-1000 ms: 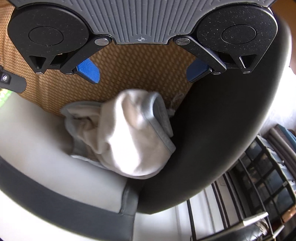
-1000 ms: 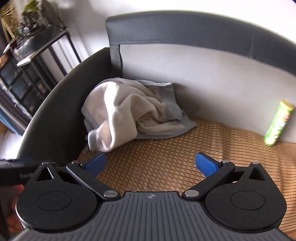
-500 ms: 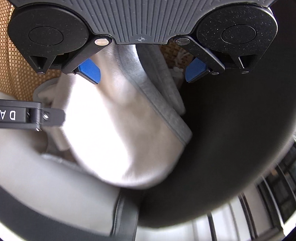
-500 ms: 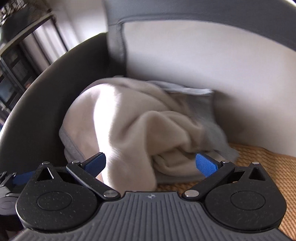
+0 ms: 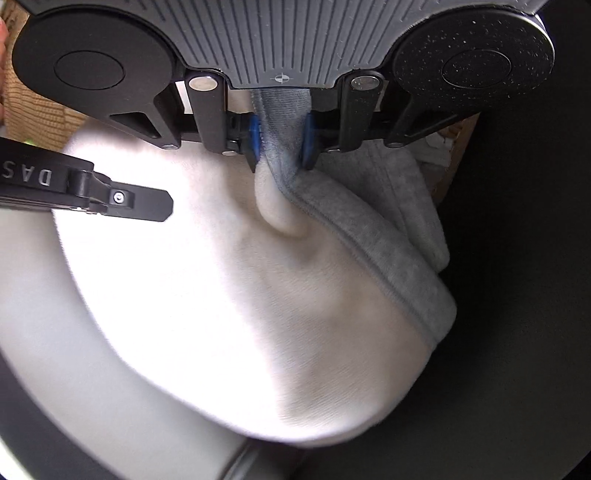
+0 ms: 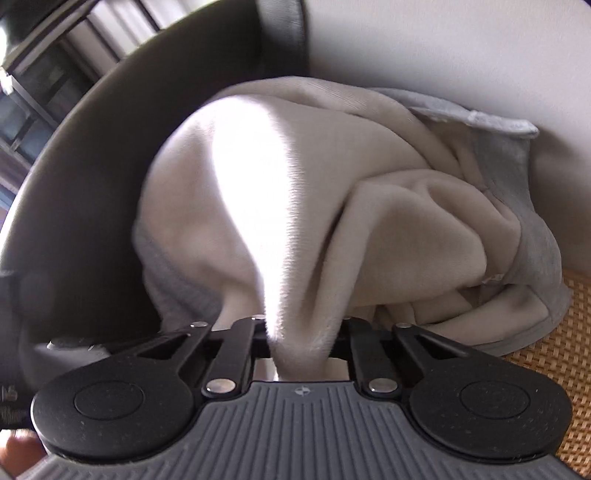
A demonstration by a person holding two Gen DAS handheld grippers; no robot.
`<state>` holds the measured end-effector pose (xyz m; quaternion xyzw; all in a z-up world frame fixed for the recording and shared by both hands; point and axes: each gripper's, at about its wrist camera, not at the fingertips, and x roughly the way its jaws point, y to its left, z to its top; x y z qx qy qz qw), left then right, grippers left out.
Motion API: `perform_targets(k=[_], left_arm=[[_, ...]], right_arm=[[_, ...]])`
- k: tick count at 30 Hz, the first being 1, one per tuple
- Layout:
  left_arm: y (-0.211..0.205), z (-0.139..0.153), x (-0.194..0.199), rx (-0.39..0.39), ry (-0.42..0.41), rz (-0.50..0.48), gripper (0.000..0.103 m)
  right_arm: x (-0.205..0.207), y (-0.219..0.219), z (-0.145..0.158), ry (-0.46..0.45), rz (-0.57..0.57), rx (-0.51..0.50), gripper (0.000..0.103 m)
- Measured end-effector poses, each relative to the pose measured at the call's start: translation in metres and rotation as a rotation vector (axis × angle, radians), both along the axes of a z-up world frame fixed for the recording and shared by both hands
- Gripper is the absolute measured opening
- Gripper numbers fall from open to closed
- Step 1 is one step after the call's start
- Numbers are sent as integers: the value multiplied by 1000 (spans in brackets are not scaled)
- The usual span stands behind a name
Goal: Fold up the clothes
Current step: 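Grasp the grey hoodie hem with the left gripper and lift it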
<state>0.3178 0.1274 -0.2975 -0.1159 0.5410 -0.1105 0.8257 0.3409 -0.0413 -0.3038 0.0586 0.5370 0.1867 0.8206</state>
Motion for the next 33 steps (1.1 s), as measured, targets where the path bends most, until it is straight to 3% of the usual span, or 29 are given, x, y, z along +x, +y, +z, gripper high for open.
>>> perform_targets(k=[4, 10, 14, 18, 23, 24, 27, 30, 33], left_arm=[[-6, 45, -31, -42, -82, -28, 13], [-24, 149, -119, -136, -230, -89, 12], [-54, 185, -194, -177, -210, -160, 12], [-106, 163, -272, -171, -113, -243, 13], [-176, 111, -355, -221, 96, -282, 13], [-194, 98, -369, -198, 110, -317, 13], [-243, 54, -407, -133, 163, -411, 14], [-280, 18, -430, -52, 193, -464, 18], [-296, 17, -437, 5, 199, -419, 22]], right_arm=[[-18, -10, 33, -82, 12, 4, 10], [-75, -60, 111, -202, 8, 39, 6], [-153, -111, 152, -212, 1, 86, 6], [-236, -158, 159, -182, -14, 77, 6], [-334, -230, 130, -42, -126, 50, 6], [-352, -244, 121, -13, -148, 34, 6], [-400, -279, 83, 94, -213, -8, 6], [-427, -301, 22, 221, -218, -81, 8], [-437, -309, -27, 352, -226, -84, 17]])
